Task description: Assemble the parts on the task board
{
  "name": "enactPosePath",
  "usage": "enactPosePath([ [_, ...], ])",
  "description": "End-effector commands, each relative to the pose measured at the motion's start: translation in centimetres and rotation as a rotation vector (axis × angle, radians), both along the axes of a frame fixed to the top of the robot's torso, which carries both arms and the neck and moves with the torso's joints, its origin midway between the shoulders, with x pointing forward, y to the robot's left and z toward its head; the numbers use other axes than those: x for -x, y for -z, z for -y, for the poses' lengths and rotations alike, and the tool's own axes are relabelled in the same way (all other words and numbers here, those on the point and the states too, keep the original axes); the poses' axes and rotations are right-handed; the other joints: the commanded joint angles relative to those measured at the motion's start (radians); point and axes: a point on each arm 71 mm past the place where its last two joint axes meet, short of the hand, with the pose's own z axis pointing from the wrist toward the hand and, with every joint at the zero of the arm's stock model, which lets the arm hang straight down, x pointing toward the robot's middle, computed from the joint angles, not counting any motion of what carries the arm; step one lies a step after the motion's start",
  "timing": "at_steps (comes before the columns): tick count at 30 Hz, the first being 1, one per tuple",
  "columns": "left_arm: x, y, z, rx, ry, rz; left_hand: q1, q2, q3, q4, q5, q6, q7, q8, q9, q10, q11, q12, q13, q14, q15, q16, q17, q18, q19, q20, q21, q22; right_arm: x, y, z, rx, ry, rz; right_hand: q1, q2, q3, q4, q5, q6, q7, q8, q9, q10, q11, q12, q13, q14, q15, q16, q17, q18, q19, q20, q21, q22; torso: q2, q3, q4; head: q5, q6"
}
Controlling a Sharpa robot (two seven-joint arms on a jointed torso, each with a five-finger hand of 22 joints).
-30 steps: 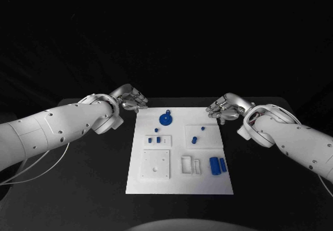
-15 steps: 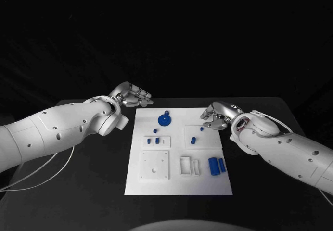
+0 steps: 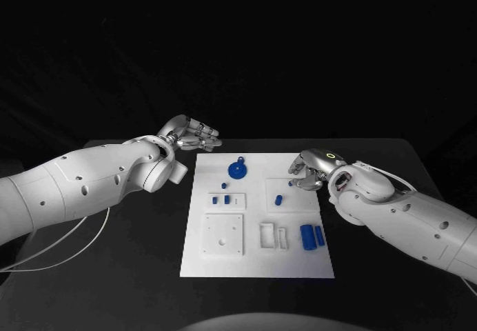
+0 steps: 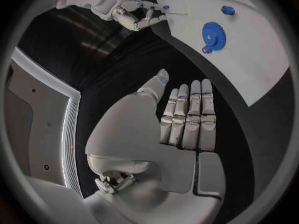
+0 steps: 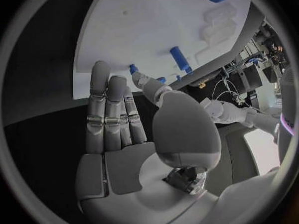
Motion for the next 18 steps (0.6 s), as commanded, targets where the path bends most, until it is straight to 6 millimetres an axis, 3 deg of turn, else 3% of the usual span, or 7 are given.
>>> enactPosePath([
  [1,-0.04,-0.19,0.01,0.037,-0.002,0.001,-0.001,0.009,-0.005,0.000,-0.003,-0.003,-0.001,-0.002,0.000,-0.005,-0.001,0.002,0.000,0.000,0.002,-0.004,-0.001,0.002,0.010,-0.001,0.003,-0.016,0.19,0.45,-0.29,0.055,-0.017,-0.032,0.002,-0.005,0.004,-0.002,0.026,0.002,-0.003,-0.002,0.000,0.013,0.000,-0.005,-0.001,0.004,0.004,0.007,0.004,-0.016,0.010,-0.002,0.000,0.005,0.000,0.0008,-0.0001,0.003,-0.003],
  [7,-0.14,-0.17,-0.26,0.039,-0.012,-0.001,0.000,0.009,-0.007,0.000,-0.004,-0.004,-0.001,-0.002,0.000,-0.006,-0.001,0.002,0.000,0.000,0.001,-0.004,-0.001,0.002,0.015,0.000,0.003,-0.039,0.40,0.73,-0.54,0.064,-0.032,-0.059,-0.007,-0.007,0.019,-0.014,0.061,0.008,-0.004,-0.002,0.001,0.022,-0.003,-0.005,-0.001,0.000,0.002,0.019,0.009,-0.017,0.005,-0.005,0.006,0.028,0.000,0.0013,-0.0018,0.005,-0.004],
  [18,-0.23,-0.10,-0.42,0.038,-0.018,-0.008,0.000,0.009,-0.007,0.001,-0.004,-0.004,-0.001,-0.002,0.000,-0.007,-0.001,0.002,0.000,-0.001,0.002,-0.004,-0.001,0.002,0.016,0.000,0.004,-0.046,0.52,1.16,-0.75,0.076,-0.040,-0.084,-0.007,0.008,0.025,-0.027,0.059,0.020,-0.007,-0.002,0.002,0.045,-0.009,-0.004,0.000,-0.002,-0.003,0.032,0.011,-0.019,0.001,-0.009,0.008,0.067,0.000,0.0026,-0.0030,0.007,-0.005],
])
